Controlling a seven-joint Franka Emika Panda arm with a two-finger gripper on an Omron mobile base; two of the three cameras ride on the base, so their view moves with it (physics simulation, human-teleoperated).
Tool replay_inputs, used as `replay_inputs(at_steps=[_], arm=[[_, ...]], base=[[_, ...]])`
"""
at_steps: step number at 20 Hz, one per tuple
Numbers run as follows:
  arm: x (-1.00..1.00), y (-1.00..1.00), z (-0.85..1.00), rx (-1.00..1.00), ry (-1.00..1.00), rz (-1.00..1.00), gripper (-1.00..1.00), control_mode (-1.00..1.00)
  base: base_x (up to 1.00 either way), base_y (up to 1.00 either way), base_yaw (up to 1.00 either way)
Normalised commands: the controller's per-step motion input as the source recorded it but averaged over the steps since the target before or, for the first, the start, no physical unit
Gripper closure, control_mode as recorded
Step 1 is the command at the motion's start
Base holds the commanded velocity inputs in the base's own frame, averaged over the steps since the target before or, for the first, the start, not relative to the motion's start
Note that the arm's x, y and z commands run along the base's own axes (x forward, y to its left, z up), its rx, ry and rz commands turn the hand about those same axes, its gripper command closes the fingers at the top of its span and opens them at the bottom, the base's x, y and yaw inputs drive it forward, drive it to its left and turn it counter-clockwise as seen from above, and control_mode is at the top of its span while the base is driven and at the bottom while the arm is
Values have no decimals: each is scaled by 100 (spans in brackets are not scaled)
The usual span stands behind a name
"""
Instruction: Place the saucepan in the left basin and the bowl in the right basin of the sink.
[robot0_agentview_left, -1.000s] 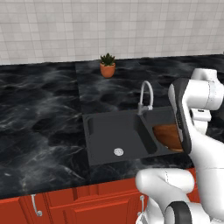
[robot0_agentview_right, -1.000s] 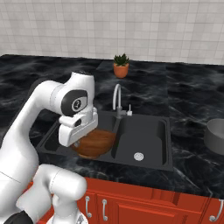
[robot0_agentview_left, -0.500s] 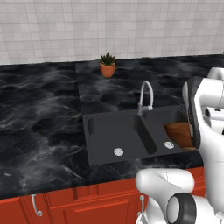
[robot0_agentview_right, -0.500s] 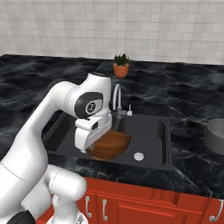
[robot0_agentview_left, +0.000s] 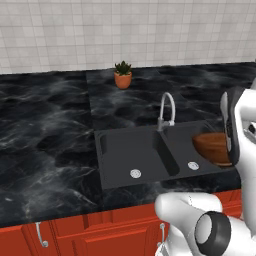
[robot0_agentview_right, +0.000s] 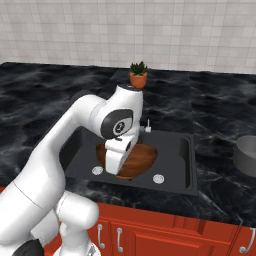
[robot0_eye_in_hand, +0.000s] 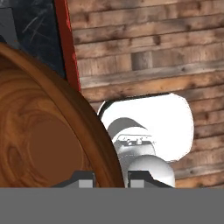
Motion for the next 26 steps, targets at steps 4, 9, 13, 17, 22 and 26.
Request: replay_inputs(at_steps=[4,9,13,17,22,26], arm=[[25,-21,-3,12,-19,23,100,-100],[35,-16,-9,14,-5,19,100,-100],[39,-18,-11,11,0,11,100,-100],[32,-25,-15,2,0,4,100,-100],[23,-26,-17,0,0,0,100,-100],[14,-18,-26,0,0,0,100,-100]], base=[[0,0,0],[0,0,0],[0,0,0],[0,0,0],[0,0,0],[0,0,0]])
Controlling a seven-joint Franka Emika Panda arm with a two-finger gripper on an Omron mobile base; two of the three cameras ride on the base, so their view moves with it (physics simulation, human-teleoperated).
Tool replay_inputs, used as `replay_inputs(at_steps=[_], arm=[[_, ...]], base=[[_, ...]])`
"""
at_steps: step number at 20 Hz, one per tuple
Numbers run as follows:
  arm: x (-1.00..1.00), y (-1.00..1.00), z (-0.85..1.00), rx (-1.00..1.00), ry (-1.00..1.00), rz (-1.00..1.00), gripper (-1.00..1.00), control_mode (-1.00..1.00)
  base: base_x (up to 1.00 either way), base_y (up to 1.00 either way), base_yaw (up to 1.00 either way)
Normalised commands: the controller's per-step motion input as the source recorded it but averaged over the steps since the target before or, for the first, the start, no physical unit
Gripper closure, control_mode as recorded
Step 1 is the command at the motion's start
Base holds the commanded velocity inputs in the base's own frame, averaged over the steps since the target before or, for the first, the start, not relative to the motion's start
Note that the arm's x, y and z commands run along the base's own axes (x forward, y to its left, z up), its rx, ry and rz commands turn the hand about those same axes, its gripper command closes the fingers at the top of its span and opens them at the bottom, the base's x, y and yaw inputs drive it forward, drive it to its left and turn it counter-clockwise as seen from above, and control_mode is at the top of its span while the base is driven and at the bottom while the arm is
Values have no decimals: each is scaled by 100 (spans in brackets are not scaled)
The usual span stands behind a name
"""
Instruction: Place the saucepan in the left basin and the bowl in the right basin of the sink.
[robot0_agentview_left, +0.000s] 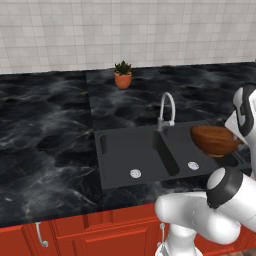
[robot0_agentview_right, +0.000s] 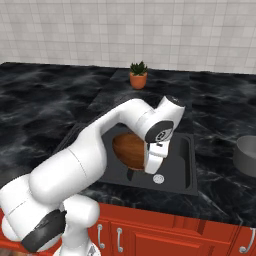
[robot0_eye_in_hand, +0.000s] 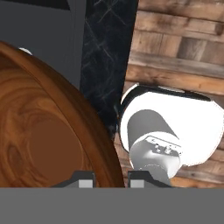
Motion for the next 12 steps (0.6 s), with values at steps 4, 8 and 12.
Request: replay_inputs(at_steps=[4,8,12], arm=[[15,-10,-30,-1,-2,0,100,-100],[13,-3,-31,-6,-7,0,100,-100],[23,-5,-26,-7,-3,0,100,-100]], base=[[0,0,0],[0,0,0],[0,0,0]])
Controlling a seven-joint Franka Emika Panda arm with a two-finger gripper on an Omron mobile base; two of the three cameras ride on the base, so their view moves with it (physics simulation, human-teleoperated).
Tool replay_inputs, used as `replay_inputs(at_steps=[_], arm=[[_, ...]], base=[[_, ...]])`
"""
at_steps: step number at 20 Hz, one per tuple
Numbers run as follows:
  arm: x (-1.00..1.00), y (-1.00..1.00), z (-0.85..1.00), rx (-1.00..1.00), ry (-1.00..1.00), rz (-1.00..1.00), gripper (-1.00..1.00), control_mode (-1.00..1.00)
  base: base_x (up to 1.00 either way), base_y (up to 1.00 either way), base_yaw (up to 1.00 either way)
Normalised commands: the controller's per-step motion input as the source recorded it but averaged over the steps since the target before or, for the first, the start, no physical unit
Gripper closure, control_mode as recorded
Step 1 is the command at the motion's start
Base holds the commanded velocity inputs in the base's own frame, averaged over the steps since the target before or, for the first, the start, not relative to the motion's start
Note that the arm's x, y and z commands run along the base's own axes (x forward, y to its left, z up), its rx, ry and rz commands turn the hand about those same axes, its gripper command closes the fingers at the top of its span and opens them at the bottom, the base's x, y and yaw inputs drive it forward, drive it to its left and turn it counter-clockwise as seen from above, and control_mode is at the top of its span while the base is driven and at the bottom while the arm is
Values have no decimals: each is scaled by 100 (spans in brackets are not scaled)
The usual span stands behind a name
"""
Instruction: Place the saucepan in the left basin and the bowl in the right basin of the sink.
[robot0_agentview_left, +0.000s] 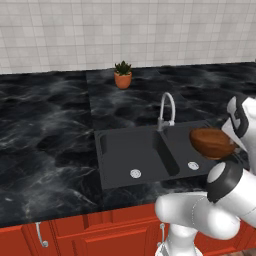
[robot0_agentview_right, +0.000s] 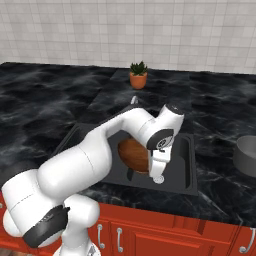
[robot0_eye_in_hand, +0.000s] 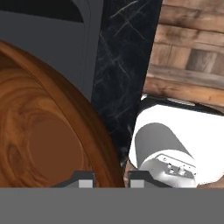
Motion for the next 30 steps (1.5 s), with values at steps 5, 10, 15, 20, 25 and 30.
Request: replay_inputs(at_steps=[5,10,15,20,25,30], arm=[[30,-4,-27,-10,-1,-1,100,-100],[36,-1,-28,-8,-2,-3,100,-100],[34,-6,-27,-1,-3,0,100,-100],[31,-13,-25,0,0,0,100,-100],[36,-15,-21,0,0,0,100,-100],[38,-13,-19,0,0,0,100,-100]], base=[[0,0,0],[0,0,0],[0,0,0],[0,0,0],[0,0,0],[0,0,0]])
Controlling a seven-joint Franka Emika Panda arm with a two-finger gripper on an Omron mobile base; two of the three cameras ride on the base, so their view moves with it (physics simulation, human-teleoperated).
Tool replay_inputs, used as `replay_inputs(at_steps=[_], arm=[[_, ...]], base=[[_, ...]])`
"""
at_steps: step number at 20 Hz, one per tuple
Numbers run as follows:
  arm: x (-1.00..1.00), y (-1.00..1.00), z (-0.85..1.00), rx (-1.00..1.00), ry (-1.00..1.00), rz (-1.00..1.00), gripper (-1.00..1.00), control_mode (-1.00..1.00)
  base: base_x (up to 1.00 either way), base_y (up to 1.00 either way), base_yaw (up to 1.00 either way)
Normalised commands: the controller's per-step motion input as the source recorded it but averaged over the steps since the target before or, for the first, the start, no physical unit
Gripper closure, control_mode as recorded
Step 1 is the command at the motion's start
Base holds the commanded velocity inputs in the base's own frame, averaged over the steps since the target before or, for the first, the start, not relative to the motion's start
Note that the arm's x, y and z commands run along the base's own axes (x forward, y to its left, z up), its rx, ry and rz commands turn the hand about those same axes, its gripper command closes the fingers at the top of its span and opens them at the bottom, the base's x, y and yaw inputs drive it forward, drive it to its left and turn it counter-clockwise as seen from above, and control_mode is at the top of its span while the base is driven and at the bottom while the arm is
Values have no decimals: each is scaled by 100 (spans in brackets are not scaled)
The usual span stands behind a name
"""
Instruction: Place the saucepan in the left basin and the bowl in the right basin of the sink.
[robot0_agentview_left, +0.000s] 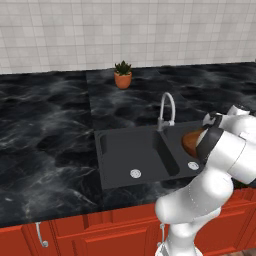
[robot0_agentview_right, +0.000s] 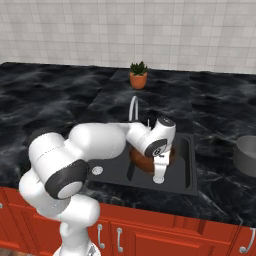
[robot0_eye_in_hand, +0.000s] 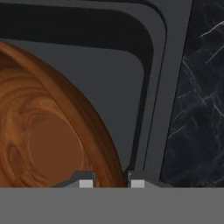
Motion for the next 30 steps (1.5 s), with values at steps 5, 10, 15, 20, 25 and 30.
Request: replay_inputs(at_steps=[5,10,15,20,25,30], arm=[[33,-14,-19,0,0,0,100,-100],[29,-13,-20,0,2,0,100,-100],[31,-12,-17,2,2,0,100,-100],[27,-3,-19,6,0,0,100,-100],[23,0,-24,8,0,0,100,-100],[22,0,-28,5,0,0,100,-100]], base=[[0,0,0],[0,0,0],[0,0,0],[0,0,0],[0,0,0],[0,0,0]])
